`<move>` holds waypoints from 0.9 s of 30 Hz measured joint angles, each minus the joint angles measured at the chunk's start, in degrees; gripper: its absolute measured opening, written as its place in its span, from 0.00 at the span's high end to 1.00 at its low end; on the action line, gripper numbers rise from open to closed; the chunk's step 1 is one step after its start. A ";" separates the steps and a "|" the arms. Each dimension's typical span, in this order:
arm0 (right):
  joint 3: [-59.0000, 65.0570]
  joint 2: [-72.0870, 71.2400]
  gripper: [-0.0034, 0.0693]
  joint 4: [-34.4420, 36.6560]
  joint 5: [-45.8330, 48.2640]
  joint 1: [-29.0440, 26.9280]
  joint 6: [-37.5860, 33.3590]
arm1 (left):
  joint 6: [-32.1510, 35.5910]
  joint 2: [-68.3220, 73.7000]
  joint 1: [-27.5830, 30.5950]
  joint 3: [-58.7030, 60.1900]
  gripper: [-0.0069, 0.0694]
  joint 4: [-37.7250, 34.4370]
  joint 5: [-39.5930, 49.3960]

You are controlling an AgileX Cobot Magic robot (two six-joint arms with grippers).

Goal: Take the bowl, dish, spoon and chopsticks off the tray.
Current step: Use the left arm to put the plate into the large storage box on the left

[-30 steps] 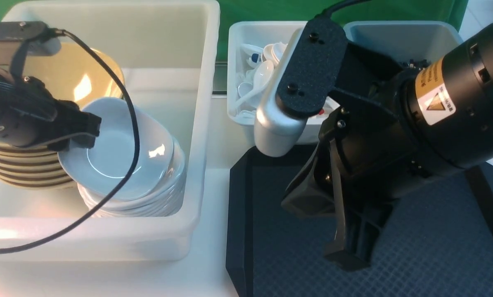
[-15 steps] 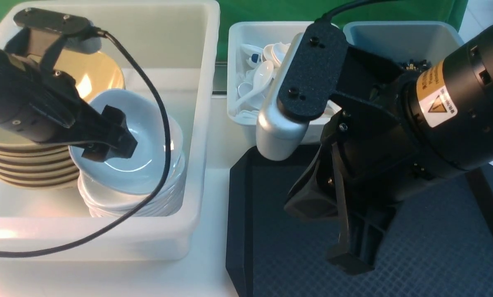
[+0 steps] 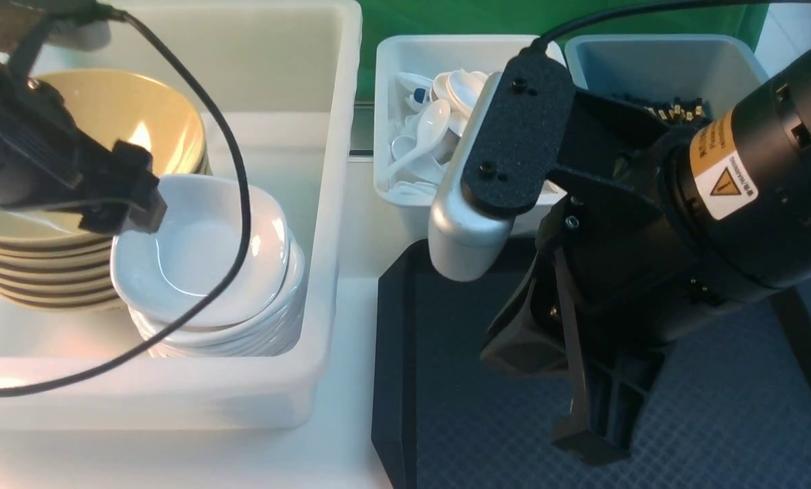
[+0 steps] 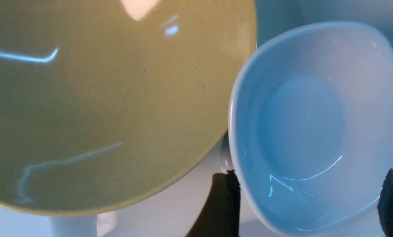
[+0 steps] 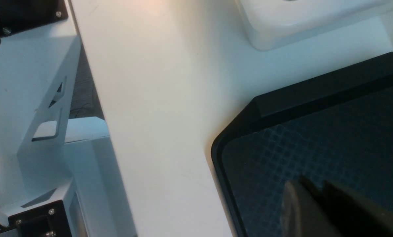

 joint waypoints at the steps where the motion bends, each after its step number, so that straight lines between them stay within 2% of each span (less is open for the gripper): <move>1: 0.00 0.00 0.80 0.00 0.00 0.00 0.00 | -0.17 -0.43 0.00 -0.38 0.22 0.06 0.00; 7: 0.00 0.00 0.80 -0.15 0.00 0.00 0.00 | -0.35 -1.82 0.00 -0.75 0.33 2.88 -3.13; 10: 0.00 0.00 0.79 -0.27 -0.25 0.00 0.00 | -0.59 -0.44 0.00 -0.75 0.47 4.55 -9.34; 11: 0.00 0.00 0.79 -0.27 -0.24 0.00 0.00 | -0.59 -0.31 0.00 -0.75 0.48 4.63 -9.68; 15: 0.00 0.00 0.79 -0.33 -0.12 0.00 0.00 | -0.53 4.79 0.00 -0.75 0.78 6.48 -12.99; 17: 0.00 0.00 0.78 -0.33 0.45 0.00 0.00 | -0.39 7.43 0.00 -0.75 0.87 7.00 -12.56; 22: 0.00 0.00 0.77 -0.38 1.72 0.00 0.00 | 0.06 11.25 -1.16 -0.75 0.92 5.65 -11.18; 27: 0.00 0.00 0.77 -0.43 1.72 0.00 0.00 | 0.29 11.50 -3.22 -0.75 0.92 4.06 -10.11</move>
